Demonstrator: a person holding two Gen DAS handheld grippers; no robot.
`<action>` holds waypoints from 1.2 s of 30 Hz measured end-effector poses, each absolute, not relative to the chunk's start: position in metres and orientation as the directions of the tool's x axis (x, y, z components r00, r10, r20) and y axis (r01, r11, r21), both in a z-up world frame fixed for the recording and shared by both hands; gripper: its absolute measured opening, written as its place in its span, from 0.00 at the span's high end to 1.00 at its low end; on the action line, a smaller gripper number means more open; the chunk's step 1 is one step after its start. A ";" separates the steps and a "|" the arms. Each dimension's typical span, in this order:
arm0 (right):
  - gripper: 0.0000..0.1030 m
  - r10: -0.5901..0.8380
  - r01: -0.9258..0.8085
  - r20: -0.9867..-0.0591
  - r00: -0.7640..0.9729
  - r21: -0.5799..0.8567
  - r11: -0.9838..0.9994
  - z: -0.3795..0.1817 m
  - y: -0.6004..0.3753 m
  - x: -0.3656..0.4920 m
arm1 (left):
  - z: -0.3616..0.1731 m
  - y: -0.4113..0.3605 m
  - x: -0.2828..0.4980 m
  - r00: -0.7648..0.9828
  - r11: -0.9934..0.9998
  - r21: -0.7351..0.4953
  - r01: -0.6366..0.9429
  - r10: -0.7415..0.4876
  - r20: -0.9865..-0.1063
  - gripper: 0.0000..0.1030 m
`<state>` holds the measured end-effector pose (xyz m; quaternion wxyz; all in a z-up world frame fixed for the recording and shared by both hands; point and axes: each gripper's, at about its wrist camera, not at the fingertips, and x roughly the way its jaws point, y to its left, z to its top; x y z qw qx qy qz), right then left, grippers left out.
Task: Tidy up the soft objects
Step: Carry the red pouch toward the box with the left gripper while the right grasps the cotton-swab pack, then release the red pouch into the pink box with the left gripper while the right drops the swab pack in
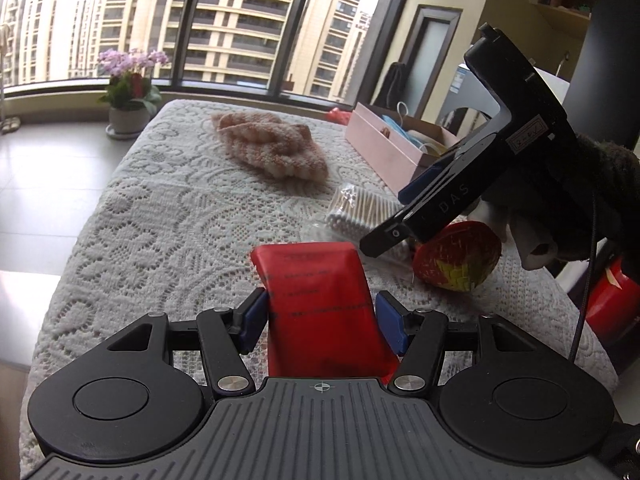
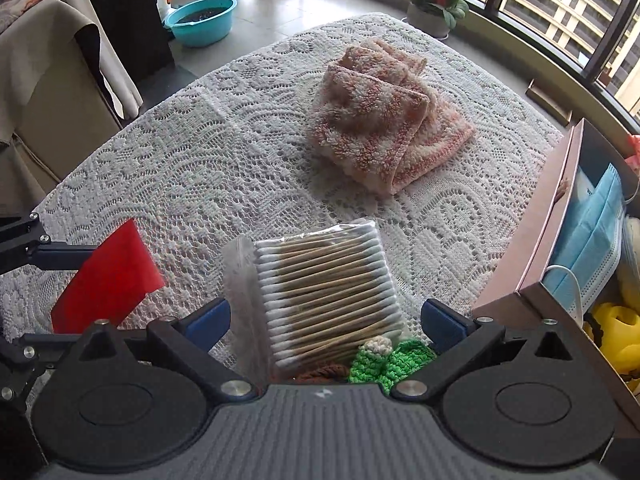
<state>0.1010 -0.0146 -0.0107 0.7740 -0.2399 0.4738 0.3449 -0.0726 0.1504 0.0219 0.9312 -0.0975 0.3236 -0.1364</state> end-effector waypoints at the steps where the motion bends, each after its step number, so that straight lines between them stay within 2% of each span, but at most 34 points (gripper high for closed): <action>1: 0.07 0.299 -0.758 -0.910 0.288 -0.026 0.651 -0.013 -0.014 0.105 | 0.022 0.150 -0.073 0.753 0.943 -0.270 0.194 -0.320 -0.576 0.38; 2: 0.08 0.290 -0.756 -0.917 0.274 -0.019 0.654 -0.015 -0.013 0.107 | 0.021 0.149 -0.073 0.751 0.943 -0.269 0.198 -0.322 -0.576 0.38; 6: 0.26 0.277 -0.744 -0.914 0.296 -0.039 0.667 -0.019 -0.010 0.109 | 0.020 0.147 -0.076 0.744 0.940 -0.265 0.216 -0.334 -0.579 0.38; 10: 0.27 0.356 -0.728 -0.872 0.336 -0.001 0.685 0.001 -0.015 0.102 | 0.022 0.146 -0.079 0.740 0.939 -0.259 0.227 -0.339 -0.581 0.38; 14: 0.27 0.475 -0.730 -0.780 0.407 0.035 0.683 0.042 -0.033 0.078 | 0.030 0.145 -0.081 0.746 0.943 -0.241 0.231 -0.330 -0.578 0.38; 18: 0.27 0.529 -0.699 -0.703 0.476 0.062 0.712 0.072 -0.067 0.054 | 0.045 0.134 -0.085 0.750 0.942 -0.204 0.266 -0.335 -0.570 0.38; 24: 0.27 0.447 -0.573 -0.668 0.595 0.037 0.819 0.061 -0.147 0.011 | 0.074 0.102 -0.079 0.693 0.884 -0.233 0.405 -0.463 -0.553 0.38; 30: 0.27 0.342 -0.453 -0.660 0.669 0.004 0.892 0.030 -0.208 -0.025 | 0.110 0.043 -0.032 0.656 0.845 -0.170 0.508 -0.507 -0.559 0.38; 33: 0.27 0.357 -0.433 -0.645 0.676 0.044 0.900 0.021 -0.231 -0.038 | 0.129 0.015 0.016 0.686 0.853 -0.153 0.499 -0.497 -0.532 0.38; 36: 0.27 0.360 -0.415 -0.625 0.693 0.063 0.908 0.016 -0.246 -0.041 | 0.141 -0.007 0.076 0.733 0.877 -0.201 0.437 -0.477 -0.485 0.37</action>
